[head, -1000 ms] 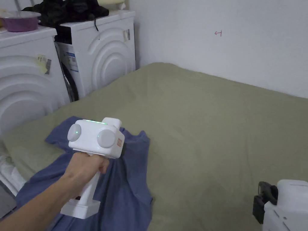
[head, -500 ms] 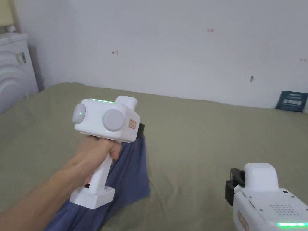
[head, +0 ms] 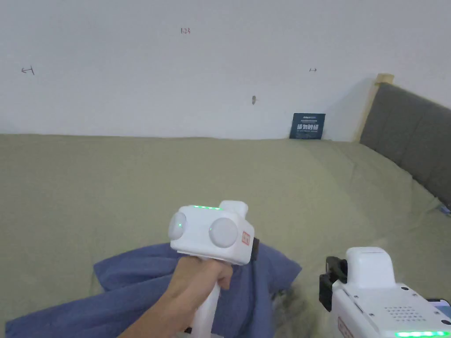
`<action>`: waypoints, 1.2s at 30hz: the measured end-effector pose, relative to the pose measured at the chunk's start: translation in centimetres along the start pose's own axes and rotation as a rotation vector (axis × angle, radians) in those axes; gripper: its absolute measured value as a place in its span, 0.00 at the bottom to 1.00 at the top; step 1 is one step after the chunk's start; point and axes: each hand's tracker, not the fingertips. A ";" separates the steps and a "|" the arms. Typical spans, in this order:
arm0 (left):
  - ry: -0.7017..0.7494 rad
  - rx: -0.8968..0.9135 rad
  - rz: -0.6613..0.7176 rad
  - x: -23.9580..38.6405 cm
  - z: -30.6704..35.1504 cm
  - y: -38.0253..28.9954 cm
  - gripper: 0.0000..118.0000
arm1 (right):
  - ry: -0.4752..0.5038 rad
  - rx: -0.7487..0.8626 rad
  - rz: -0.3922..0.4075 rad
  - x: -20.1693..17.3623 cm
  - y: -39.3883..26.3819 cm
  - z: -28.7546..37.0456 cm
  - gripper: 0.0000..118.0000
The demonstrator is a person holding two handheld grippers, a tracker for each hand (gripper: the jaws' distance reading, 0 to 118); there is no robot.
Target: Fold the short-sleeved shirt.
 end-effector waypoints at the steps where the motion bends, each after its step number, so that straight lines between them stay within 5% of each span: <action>1: 0.020 -0.040 0.000 -0.1 -2.1 -0.7 0.00 | -0.003 -0.015 -0.003 0.2 -0.4 -0.5 0.00; 5: 0.091 -0.109 -0.020 -1.2 -6.7 -2.9 0.03 | -0.005 -0.062 -0.010 0.9 -1.8 -2.0 0.00; 8: 0.109 -0.088 -0.018 -2.1 -6.9 -3.4 0.93 | -0.006 -0.079 -0.008 1.2 -2.8 -3.0 0.00; 9: 0.143 -0.061 -0.005 -2.3 -6.2 -3.5 1.00 | -0.007 -0.084 -0.011 1.2 -2.9 -3.1 0.00; 12: 0.138 -0.017 -0.002 -3.3 -3.1 -3.4 0.96 | -0.004 -0.088 -0.025 1.0 -3.1 -2.9 0.00; 13: 0.137 0.001 0.004 -3.5 -1.4 -3.5 0.88 | -0.002 -0.087 -0.028 0.9 -3.0 -2.7 0.00; 14: 0.118 0.028 -0.006 -3.9 0.9 -3.7 0.63 | 0.002 -0.083 -0.028 0.6 -3.0 -2.2 0.00; 15: 0.094 0.070 -0.026 -4.3 3.3 -4.2 0.00 | 0.008 -0.073 -0.026 0.4 -2.9 -1.7 0.00; 21: 0.279 0.337 -0.030 -7.7 18.6 -10.7 0.00 | 0.036 -0.014 -0.030 -0.8 -1.9 1.0 0.00; 27: 0.548 0.562 0.117 -11.0 31.9 -19.7 0.00 | 0.067 0.040 -0.004 -3.2 -1.3 3.1 0.00; 36: 0.638 0.562 0.240 -15.9 35.9 -25.1 0.00 | 0.133 0.099 0.025 -7.6 -0.5 5.0 0.00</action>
